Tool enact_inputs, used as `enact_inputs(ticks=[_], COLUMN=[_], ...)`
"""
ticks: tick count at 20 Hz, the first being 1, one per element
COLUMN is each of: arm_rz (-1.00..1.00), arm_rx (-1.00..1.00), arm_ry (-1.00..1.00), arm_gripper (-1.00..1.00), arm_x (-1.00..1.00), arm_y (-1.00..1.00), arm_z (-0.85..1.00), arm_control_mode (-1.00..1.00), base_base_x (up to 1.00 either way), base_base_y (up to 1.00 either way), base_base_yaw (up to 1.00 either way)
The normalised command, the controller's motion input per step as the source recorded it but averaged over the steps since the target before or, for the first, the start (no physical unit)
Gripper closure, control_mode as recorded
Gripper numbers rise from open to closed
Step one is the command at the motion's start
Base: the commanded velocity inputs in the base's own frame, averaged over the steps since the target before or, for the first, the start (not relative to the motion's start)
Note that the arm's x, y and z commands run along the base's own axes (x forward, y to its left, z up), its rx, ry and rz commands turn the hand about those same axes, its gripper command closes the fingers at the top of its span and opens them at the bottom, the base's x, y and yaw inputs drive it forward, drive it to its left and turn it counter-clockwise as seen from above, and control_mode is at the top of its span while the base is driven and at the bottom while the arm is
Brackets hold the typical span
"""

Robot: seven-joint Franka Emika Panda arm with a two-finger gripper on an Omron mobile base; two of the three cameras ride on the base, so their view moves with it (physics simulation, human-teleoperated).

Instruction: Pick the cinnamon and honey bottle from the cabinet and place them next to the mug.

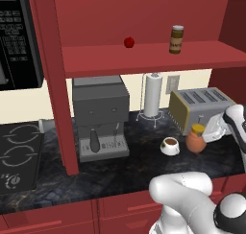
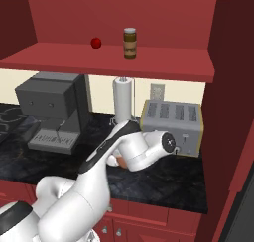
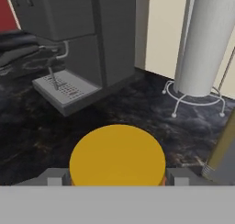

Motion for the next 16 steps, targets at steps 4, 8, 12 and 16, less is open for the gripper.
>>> enact_inputs(ticks=[4, 8, 12, 16], arm_rz=[0.00, 0.00, 0.00, 0.00], arm_rx=[-0.01, 0.00, 0.00, 0.00], arm_ry=[0.00, 0.00, 0.00, 0.00], arm_gripper=[1.00, 1.00, 1.00, 1.00], arm_x=[0.25, 0.09, 0.00, 0.00], arm_y=[0.00, 0.00, 0.00, -0.02], arm_z=[0.00, -0.14, -0.23, -0.24], arm_control_mode=[-1.00, -1.00, -1.00, -1.00], base_base_x=[0.00, 0.00, 0.00, 0.00], base_base_y=[0.00, 0.00, 0.00, 0.00], base_base_yaw=[0.00, 0.00, 0.00, 0.00])
